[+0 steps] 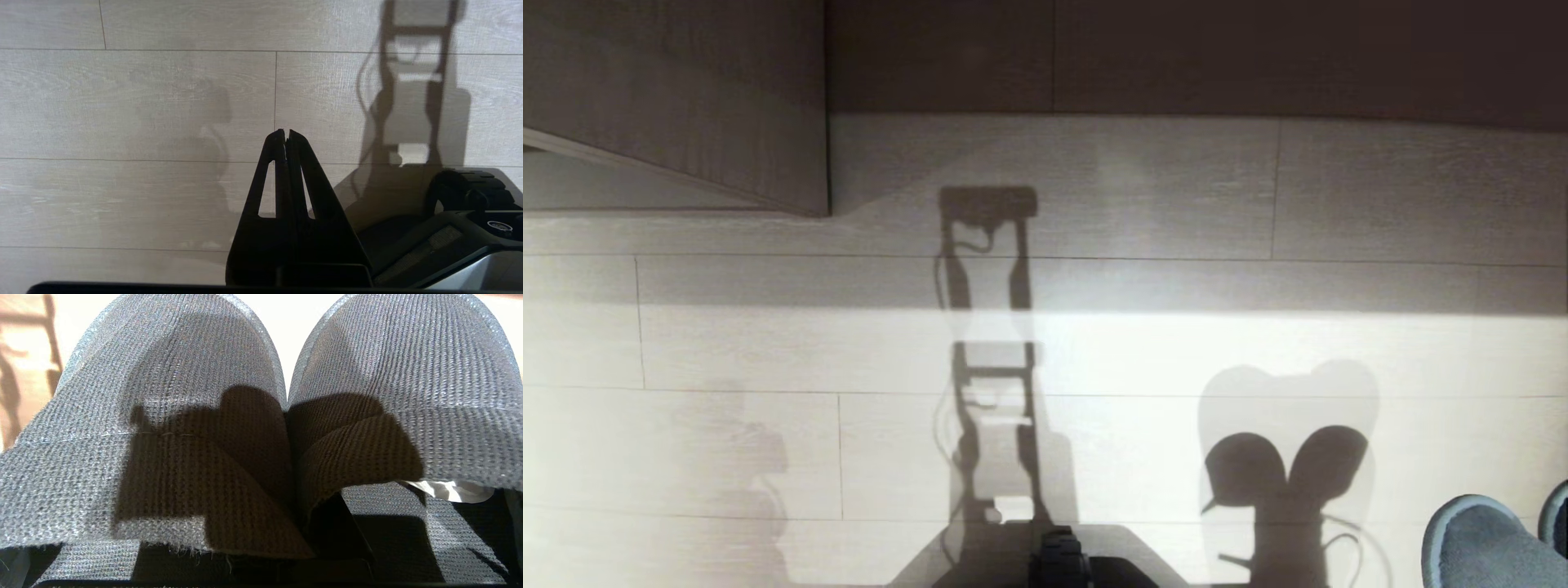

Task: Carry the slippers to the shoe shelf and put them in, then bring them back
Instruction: Place the slippers on the floor

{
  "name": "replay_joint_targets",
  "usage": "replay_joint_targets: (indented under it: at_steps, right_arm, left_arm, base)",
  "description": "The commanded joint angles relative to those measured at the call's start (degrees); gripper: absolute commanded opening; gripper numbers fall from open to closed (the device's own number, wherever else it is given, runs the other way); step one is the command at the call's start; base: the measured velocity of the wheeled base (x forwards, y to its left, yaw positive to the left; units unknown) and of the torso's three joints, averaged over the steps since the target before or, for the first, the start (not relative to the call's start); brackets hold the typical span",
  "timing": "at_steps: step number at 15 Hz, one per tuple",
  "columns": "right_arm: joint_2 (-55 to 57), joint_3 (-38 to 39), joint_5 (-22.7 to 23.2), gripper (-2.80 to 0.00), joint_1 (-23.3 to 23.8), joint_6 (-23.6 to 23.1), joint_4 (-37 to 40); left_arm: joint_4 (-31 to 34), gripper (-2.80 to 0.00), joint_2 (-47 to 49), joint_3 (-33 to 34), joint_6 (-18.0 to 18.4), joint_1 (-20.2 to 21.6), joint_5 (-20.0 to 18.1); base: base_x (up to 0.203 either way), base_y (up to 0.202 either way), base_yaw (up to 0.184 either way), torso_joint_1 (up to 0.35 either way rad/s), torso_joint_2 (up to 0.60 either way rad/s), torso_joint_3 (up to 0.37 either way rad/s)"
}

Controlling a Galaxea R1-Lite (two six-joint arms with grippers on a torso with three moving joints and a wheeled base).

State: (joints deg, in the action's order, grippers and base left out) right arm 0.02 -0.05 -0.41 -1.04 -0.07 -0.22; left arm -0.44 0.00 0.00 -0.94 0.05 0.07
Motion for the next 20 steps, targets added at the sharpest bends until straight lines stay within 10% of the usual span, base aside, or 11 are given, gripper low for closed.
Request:
replay_joint_targets:
  at_steps: [1,14,20]
  right_arm:
    - [-0.02,-0.04,-0.02,-2.80,-0.02,-0.01,-0.04]
    - [0.15,0.05,0.24,-2.80,-0.02,0.34,-0.31]
    - [14.88,-14.06,3.31,-2.80,-0.25,0.11,-1.83]
  left_arm:
    - [0.00,-2.80,0.00,0.00,-0.03,0.04,0.01]
    - [0.00,-2.80,0.00,0.00,-0.03,0.04,0.01]
    - [0.00,-2.80,0.00,0.00,0.15,0.04,0.01]
  base:
    - [0.000,0.000,0.000,0.002,0.00,-0.195]
    - [0.000,0.000,0.000,0.001,0.00,-0.112]
    - [0.000,0.000,0.000,0.000,0.00,0.000]
